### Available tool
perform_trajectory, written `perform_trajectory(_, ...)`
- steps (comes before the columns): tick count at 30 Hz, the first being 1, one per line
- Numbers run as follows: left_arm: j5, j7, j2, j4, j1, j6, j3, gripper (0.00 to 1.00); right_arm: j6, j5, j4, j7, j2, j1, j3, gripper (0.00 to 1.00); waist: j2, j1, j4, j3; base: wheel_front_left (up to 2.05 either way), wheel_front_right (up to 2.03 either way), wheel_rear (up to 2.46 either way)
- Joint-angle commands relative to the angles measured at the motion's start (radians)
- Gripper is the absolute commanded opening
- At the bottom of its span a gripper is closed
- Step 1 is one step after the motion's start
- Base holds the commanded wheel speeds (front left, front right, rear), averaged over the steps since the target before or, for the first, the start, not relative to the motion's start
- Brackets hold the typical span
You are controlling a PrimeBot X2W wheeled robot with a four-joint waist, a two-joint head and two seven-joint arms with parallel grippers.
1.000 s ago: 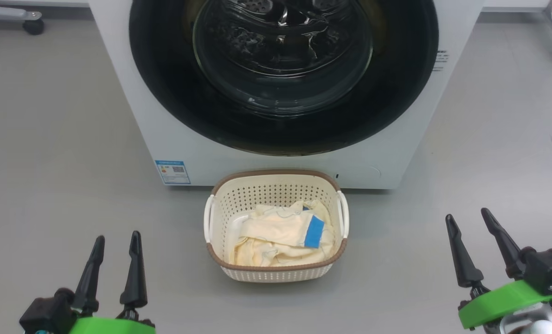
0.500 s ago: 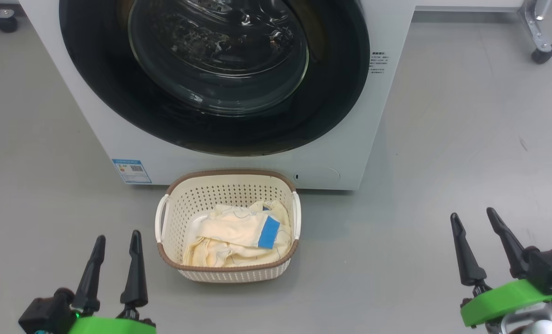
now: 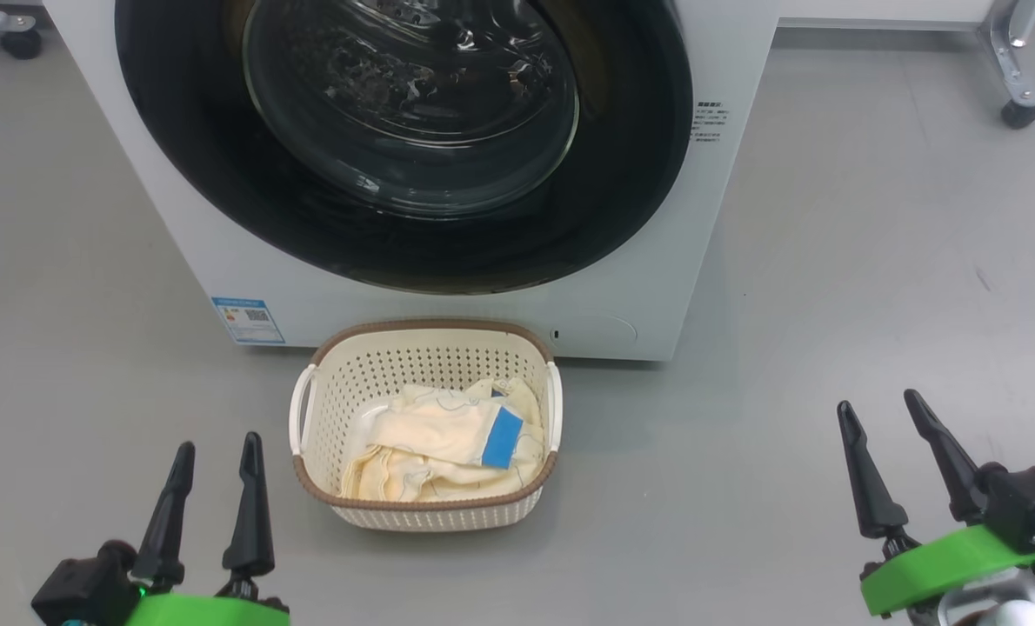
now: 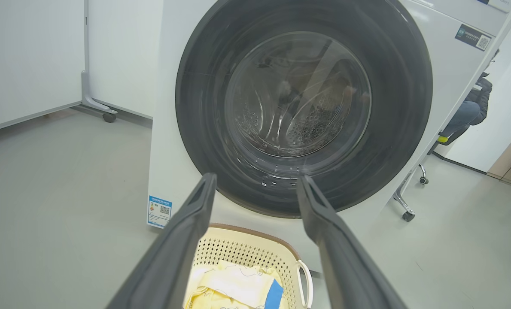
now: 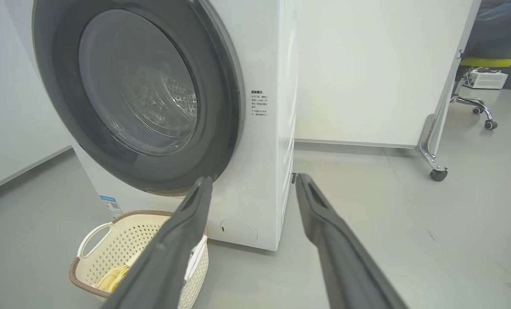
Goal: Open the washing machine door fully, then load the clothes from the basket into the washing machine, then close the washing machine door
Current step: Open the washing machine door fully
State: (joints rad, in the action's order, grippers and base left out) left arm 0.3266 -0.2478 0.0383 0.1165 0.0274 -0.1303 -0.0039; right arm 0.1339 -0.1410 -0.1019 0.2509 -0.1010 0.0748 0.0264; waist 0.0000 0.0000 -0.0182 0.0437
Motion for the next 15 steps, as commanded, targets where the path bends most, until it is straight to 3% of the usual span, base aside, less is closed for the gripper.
perform_trajectory(1,0.003,-0.014,0.012,-0.03,-0.028,0.0,0.036,1.0,-0.003,-0.005,0.03,0.011,-0.013,-0.037,-0.018,1.0,0.0,0.0,-0.002,-0.001,0.0,0.0,0.0)
perform_trajectory(14,0.009,-0.014,0.012,-0.031,-0.012,0.0,0.052,1.0,-0.003,-0.032,0.039,0.011,0.01,-0.041,0.014,1.0,0.0,0.0,-0.035,0.004,0.0,0.0,0.0)
perform_trajectory(15,0.009,-0.014,0.012,-0.032,-0.01,0.0,0.052,1.0,-0.003,-0.04,0.039,0.011,0.013,-0.042,0.022,0.86,0.0,0.0,-0.039,0.006,0.0,0.0,0.0)
